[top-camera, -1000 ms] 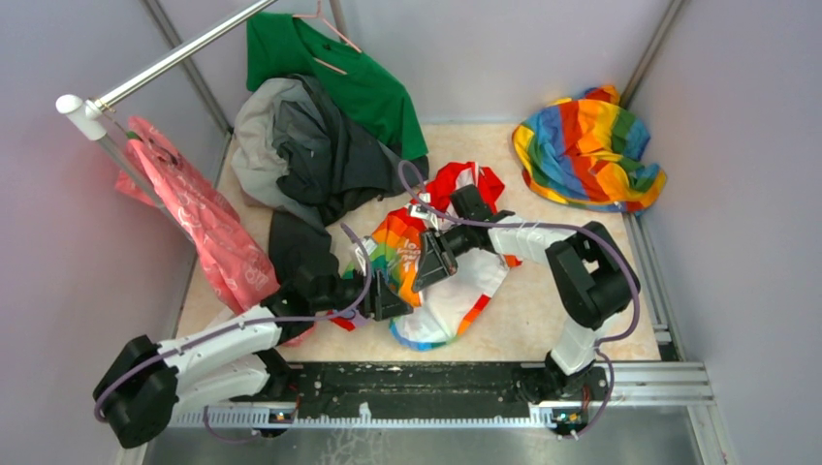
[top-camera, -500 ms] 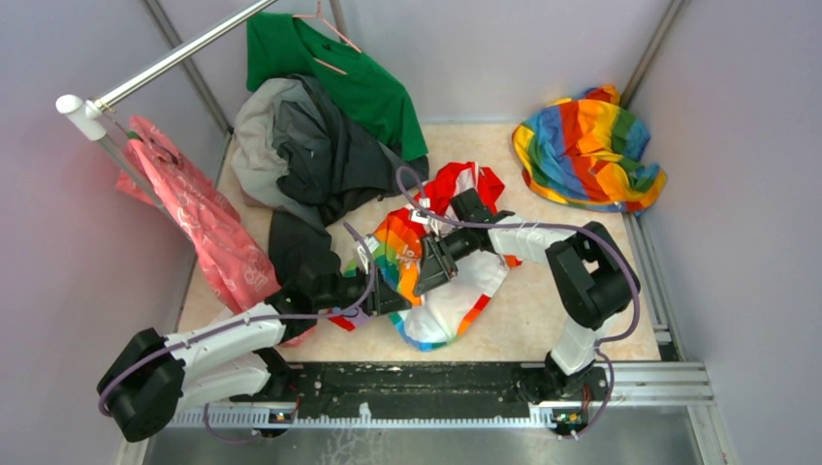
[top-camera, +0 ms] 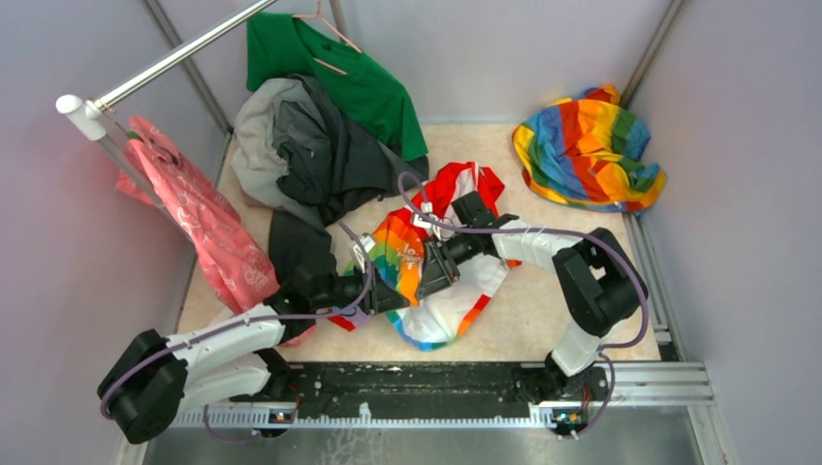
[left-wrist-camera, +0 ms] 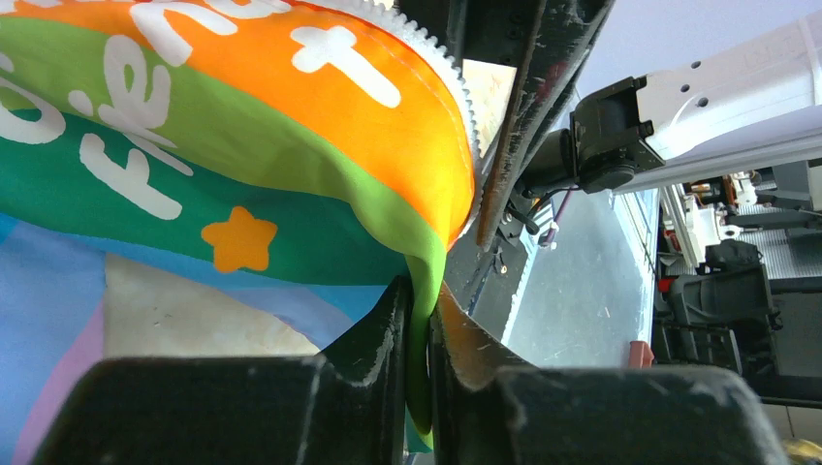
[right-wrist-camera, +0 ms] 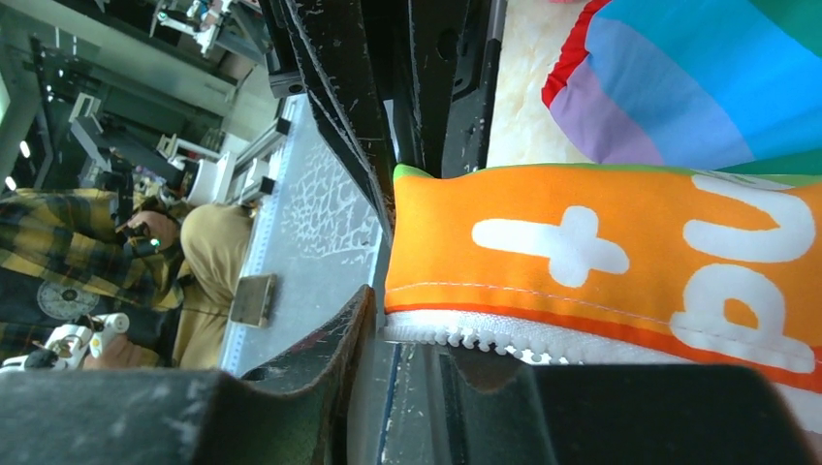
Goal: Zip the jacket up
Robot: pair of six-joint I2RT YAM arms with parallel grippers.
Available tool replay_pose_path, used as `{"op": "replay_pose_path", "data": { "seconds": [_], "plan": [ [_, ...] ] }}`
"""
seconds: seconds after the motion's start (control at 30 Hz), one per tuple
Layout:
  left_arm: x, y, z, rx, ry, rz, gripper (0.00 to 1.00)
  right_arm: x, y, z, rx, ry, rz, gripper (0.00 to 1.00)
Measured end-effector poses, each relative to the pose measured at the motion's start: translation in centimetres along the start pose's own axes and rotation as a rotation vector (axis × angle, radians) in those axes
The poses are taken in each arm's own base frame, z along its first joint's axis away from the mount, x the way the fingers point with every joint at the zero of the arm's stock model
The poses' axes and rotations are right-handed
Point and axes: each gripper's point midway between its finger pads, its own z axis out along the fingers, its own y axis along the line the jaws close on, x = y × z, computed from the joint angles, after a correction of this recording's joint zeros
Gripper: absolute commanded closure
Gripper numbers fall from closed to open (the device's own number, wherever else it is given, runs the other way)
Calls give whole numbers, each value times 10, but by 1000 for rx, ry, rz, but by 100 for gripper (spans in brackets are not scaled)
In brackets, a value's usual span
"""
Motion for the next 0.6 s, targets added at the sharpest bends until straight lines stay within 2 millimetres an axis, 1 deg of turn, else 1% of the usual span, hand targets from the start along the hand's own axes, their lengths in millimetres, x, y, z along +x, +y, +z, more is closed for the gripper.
{"op": "replay_pose_path", "data": {
  "seconds": [0.03,0.07,0.17,0.23,0.33,0.37,0.47,0.6],
  "plan": [
    [0,0,0,3,-2,2,82,0,0,0,1,0,0,92],
    [0,-1,0,5,-3,3,78,0,0,0,2,1,-2,99],
    [1,0,0,9,-2,3,49,1,0,2,-1,5,-9,100],
    [-1,0,-1,9,-7,4,36,1,2,3,-9,8,-9,100],
    [-2,0,-4,-2,-17,11,21,1,5,4,-27,9,-9,100],
    [-5,-1,-6,-11,-30,16,18,1,6,4,-31,8,-10,100],
    [-16,-7,-16,-21,-90,47,14,0,9,4,-42,5,-8,100],
    [-31,-15,-28,-29,-172,77,14,-5,12,3,-57,-4,1,100]
  ]
}}
